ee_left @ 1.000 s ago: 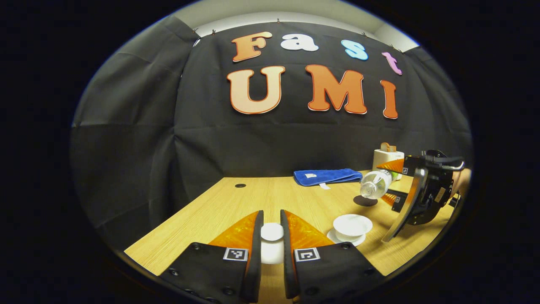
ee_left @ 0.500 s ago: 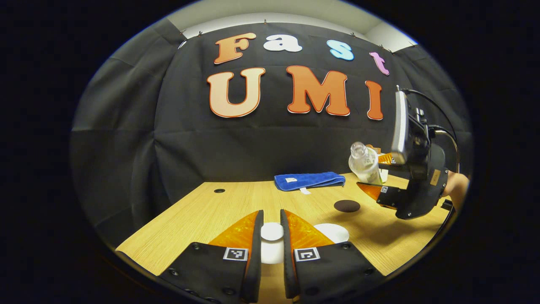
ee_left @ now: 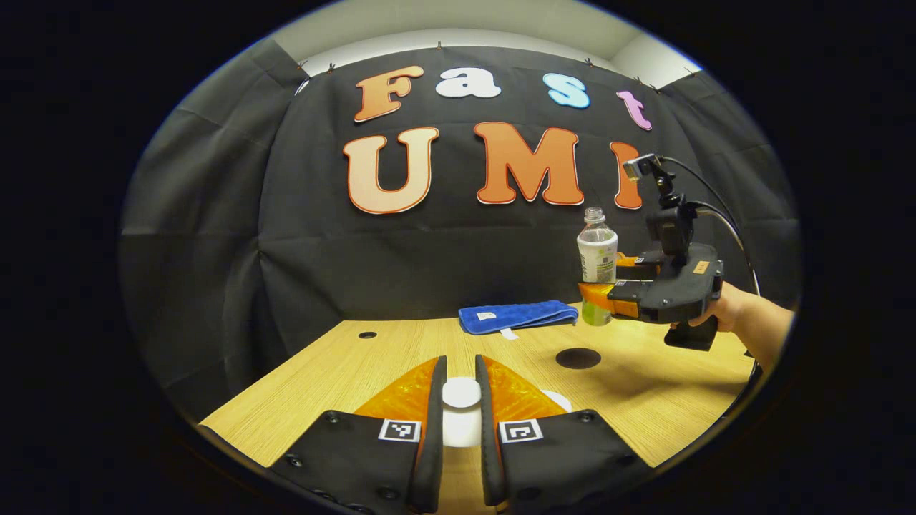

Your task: Open the teacup lid with one hand, grasp the water bottle and pour water into the teacup with the other hand; after pouring, place the water bottle on the coaster and then close the teacup lid.

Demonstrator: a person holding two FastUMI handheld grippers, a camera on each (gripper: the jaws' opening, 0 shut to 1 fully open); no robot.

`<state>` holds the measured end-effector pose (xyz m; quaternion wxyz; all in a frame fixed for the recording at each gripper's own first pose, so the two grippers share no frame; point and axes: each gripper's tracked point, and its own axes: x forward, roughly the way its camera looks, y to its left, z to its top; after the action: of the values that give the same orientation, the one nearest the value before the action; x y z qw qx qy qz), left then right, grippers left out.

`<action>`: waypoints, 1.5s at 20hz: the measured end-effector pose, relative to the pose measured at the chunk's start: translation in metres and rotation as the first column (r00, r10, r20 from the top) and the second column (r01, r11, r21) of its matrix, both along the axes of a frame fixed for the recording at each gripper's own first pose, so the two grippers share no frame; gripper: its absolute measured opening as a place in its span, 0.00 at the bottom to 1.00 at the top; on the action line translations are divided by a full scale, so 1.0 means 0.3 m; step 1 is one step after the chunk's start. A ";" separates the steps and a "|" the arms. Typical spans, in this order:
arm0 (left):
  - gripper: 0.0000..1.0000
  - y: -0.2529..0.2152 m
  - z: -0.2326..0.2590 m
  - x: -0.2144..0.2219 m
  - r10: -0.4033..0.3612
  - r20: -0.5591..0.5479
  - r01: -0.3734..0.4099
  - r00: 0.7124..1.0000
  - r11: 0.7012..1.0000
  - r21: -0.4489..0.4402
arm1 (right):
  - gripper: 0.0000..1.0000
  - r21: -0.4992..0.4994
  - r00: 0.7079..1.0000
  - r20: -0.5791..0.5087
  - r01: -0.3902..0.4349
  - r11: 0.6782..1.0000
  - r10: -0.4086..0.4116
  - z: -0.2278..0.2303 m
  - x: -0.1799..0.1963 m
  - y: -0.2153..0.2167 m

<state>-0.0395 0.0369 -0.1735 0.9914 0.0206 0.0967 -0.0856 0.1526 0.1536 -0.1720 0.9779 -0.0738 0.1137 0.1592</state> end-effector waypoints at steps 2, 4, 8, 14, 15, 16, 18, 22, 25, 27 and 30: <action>0.26 -0.002 0.010 -0.007 0.005 0.007 -0.005 1.000 1.000 -0.004 | 0.64 0.089 0.998 -0.058 0.013 0.996 -0.008 -0.011 0.020 -0.006; 0.24 -0.009 0.007 -0.010 0.005 0.005 -0.005 1.000 1.000 -0.008 | 0.64 0.134 0.997 -0.079 0.008 0.991 0.003 -0.032 0.049 -0.010; 0.26 -0.022 -0.025 -0.009 0.003 -0.022 -0.004 1.000 1.000 -0.008 | 0.64 0.155 0.986 -0.163 0.006 0.988 0.020 -0.153 0.091 -0.030; 0.26 -0.048 -0.045 0.003 -0.001 -0.033 0.000 0.999 1.000 -0.014 | 0.64 0.122 0.970 -0.239 -0.008 0.993 0.037 -0.289 0.086 0.022; 0.26 -0.053 -0.053 0.003 -0.002 -0.040 0.002 0.999 1.000 -0.014 | 0.64 0.111 0.967 -0.251 -0.010 0.994 0.038 -0.309 0.080 0.023; 0.26 -0.055 -0.060 0.006 -0.002 -0.044 0.001 0.999 1.000 -0.015 | 0.64 0.103 0.965 -0.261 -0.015 0.995 0.042 -0.329 0.077 0.025; 0.26 -0.063 -0.069 0.014 -0.005 -0.051 0.004 0.999 1.000 -0.016 | 0.64 0.099 0.959 -0.279 -0.012 0.995 0.040 -0.364 0.075 0.024; 0.26 -0.104 -0.084 0.041 -0.018 -0.066 0.015 0.998 0.998 -0.057 | 0.64 0.148 0.954 -0.297 0.007 0.989 0.038 -0.359 0.080 0.014; 0.26 -0.165 -0.083 0.075 -0.043 -0.053 0.039 0.998 0.996 -0.078 | 0.67 0.162 0.952 -0.302 -0.003 0.987 0.052 -0.357 0.062 0.011; 0.26 -0.213 -0.102 0.102 -0.062 -0.053 0.057 0.997 0.994 -0.090 | 0.80 0.161 0.957 -0.286 0.001 0.987 0.045 -0.340 0.058 -0.009; 0.26 -0.259 -0.133 0.125 -0.073 -0.056 0.068 0.996 0.994 -0.085 | 0.92 0.162 0.960 -0.275 0.000 0.987 0.045 -0.310 0.031 -0.031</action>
<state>-0.0021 -0.0410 -0.2133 0.9845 -0.0199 0.1217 -0.1250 0.1620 0.1444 -0.2649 0.9531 0.0267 0.2360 0.1878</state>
